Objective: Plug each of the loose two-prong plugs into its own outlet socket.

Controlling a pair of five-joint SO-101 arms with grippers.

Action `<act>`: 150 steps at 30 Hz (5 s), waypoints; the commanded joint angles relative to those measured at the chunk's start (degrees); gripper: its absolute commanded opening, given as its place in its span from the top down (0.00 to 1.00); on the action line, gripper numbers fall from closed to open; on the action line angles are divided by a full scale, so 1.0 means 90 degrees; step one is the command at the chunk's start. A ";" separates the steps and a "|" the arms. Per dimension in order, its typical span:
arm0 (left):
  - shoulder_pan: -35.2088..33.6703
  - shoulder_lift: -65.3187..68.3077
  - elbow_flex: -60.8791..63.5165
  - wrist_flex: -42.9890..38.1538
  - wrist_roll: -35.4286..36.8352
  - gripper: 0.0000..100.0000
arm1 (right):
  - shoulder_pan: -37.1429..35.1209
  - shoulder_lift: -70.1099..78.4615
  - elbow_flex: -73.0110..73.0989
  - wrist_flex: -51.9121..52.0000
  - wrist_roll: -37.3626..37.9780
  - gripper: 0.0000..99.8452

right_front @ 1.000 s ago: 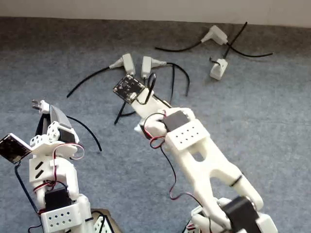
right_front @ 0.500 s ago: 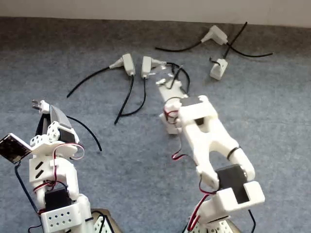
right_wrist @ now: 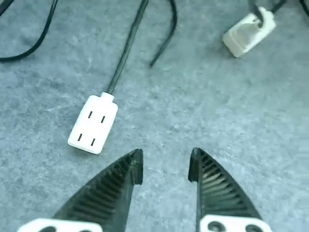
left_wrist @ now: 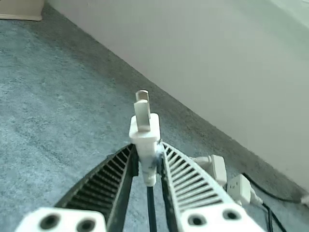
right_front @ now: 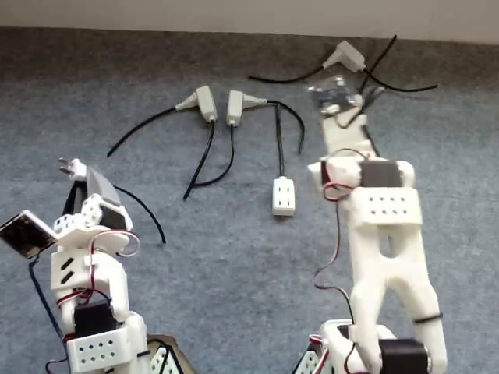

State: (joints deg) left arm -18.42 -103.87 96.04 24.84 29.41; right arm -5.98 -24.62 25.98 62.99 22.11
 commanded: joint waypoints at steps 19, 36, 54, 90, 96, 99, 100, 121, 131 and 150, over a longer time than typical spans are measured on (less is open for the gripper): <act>0.3609 0.0386 -0.1607 0.2100 -0.2452 0.99 | 0.4293 -0.1031 0.3824 -0.1060 -0.0078 0.83; 0.1685 0.3443 -0.2144 0.1446 -0.2452 0.99 | 0.0327 -0.0972 0.0757 0.0259 -0.2842 0.77; 0.1675 0.3502 -0.1499 0.0518 -0.2452 0.99 | -0.1411 0.2437 -0.0288 -0.1880 -0.3731 0.77; 0.1695 0.3502 -0.1294 0.0137 -0.2452 0.99 | -0.1724 0.3766 -0.1646 -0.0386 -0.5480 0.89; 0.1675 0.3502 -0.1265 -0.0078 -0.2452 0.99 | -0.2545 0.3795 -0.1685 -0.0532 -0.6418 0.89; 0.1665 0.3502 -0.1265 -0.0078 -0.2452 0.99 | -0.2955 0.3795 -0.1480 -0.0884 -0.6906 0.89; 0.1665 0.3502 -0.1265 -0.0078 -0.2452 0.99 | -0.3082 0.3785 -0.1421 -0.1060 -0.7072 0.89; 0.1656 0.3502 -0.1050 -0.0488 -0.2452 0.99 | -0.3629 0.4947 -0.2310 -0.0816 -0.8352 0.78; 0.1656 0.3502 -0.1060 -0.0479 -0.2471 0.99 | -0.3600 0.4654 -0.3717 0.0054 -0.7394 0.72; 0.1695 0.3551 -0.1363 -0.0078 -0.2481 0.99 | 0.0249 0.1871 -0.3971 0.0777 -0.3917 0.72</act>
State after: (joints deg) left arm -2.51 -72.22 86.64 22.64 7.69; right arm -11.69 -3.78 -6.90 65.98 -17.54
